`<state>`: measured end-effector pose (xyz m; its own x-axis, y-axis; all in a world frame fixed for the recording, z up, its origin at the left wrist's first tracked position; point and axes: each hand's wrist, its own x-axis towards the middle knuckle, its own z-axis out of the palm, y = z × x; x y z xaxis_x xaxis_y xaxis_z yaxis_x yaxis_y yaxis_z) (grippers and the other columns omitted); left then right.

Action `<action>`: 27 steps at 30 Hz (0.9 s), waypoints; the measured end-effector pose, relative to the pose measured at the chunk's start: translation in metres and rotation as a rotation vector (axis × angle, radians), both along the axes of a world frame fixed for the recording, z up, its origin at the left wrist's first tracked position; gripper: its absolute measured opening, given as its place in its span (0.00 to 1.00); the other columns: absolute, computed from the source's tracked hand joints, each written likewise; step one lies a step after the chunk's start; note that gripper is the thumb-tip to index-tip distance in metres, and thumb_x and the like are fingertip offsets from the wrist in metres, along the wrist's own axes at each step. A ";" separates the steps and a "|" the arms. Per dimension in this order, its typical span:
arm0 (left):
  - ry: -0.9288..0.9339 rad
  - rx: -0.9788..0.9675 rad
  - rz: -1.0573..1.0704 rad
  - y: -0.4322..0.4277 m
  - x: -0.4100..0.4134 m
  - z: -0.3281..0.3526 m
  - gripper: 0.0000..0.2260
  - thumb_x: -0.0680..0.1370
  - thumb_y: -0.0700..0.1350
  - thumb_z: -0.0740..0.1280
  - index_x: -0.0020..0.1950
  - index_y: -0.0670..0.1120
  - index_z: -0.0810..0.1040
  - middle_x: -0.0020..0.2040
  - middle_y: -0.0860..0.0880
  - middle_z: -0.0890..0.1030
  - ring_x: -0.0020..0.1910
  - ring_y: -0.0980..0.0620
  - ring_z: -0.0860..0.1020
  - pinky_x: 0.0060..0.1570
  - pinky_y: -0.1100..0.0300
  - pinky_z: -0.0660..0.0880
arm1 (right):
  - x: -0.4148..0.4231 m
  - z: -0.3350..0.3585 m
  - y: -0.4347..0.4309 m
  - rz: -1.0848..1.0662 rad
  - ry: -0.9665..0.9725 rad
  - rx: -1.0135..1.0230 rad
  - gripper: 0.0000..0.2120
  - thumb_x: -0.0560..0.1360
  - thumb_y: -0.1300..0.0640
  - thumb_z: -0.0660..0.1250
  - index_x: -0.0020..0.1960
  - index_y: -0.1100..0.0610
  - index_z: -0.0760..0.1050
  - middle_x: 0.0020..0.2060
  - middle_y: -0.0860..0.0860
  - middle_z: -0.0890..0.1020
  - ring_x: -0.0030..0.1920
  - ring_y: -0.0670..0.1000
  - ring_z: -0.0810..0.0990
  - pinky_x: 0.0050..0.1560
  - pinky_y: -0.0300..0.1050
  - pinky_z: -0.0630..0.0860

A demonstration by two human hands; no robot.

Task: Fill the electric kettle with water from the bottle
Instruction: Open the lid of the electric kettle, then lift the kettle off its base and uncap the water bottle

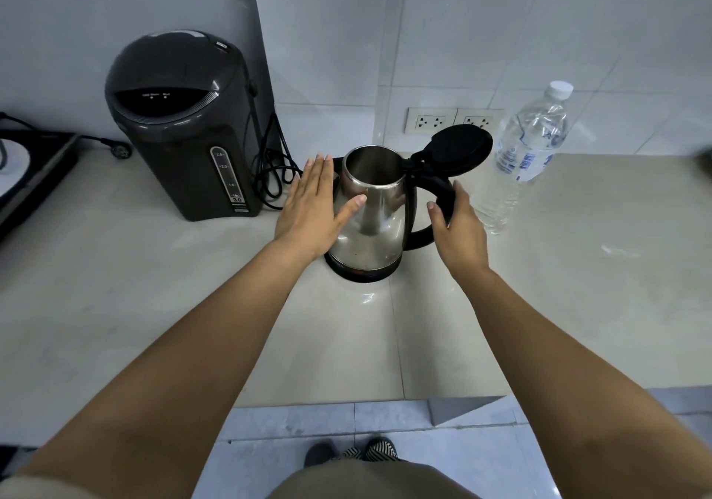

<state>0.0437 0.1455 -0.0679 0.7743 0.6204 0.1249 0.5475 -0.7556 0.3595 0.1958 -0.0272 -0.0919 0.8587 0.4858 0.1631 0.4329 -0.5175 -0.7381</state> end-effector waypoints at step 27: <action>-0.259 0.154 0.211 -0.064 -0.059 0.026 0.35 0.80 0.63 0.54 0.80 0.44 0.48 0.80 0.49 0.47 0.78 0.56 0.44 0.77 0.58 0.44 | -0.013 0.021 -0.001 0.128 -0.086 0.214 0.16 0.79 0.49 0.61 0.63 0.56 0.71 0.48 0.55 0.83 0.49 0.59 0.80 0.49 0.51 0.76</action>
<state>-0.0151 0.0816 -0.0423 0.5617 0.7216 0.4047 0.6027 -0.6920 0.3973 0.1826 -0.0286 -0.0707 0.7714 0.5358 0.3434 0.5502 -0.2903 -0.7829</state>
